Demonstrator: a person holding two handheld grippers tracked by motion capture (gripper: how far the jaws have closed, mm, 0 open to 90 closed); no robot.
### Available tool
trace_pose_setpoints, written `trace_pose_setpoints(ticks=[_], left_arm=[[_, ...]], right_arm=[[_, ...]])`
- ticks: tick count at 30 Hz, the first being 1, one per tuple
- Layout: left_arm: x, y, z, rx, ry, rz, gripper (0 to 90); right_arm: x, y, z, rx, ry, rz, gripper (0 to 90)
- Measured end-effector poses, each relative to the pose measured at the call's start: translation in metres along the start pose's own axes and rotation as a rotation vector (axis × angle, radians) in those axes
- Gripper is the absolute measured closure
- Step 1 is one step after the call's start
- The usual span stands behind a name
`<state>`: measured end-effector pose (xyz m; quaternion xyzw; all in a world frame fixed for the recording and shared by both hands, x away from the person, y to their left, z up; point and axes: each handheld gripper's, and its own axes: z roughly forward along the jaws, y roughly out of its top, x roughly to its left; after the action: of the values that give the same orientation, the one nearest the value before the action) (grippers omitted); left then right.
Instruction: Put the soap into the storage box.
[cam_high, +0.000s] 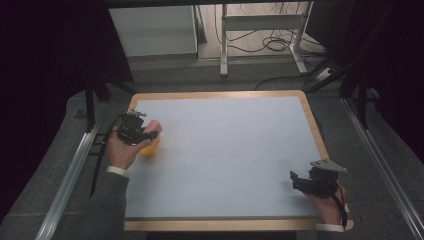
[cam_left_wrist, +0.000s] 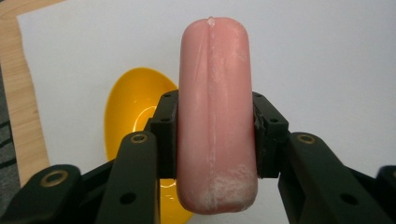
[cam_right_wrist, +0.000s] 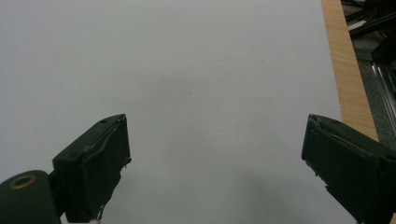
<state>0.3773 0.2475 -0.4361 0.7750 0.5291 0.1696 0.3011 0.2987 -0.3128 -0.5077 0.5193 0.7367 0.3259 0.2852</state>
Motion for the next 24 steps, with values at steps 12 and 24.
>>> trace_pose_setpoints(ticks=[12, 24], left_arm=[[0.016, -0.005, 0.008, 0.013, 0.018, -0.043, 60.3], [0.028, -0.015, 0.025, 0.029, 0.046, -0.092, 60.2]], right_arm=[[0.000, 0.000, 0.001, 0.005, -0.005, -0.002, 7.4], [0.000, -0.001, 0.001, 0.007, -0.011, -0.006, 7.5]])
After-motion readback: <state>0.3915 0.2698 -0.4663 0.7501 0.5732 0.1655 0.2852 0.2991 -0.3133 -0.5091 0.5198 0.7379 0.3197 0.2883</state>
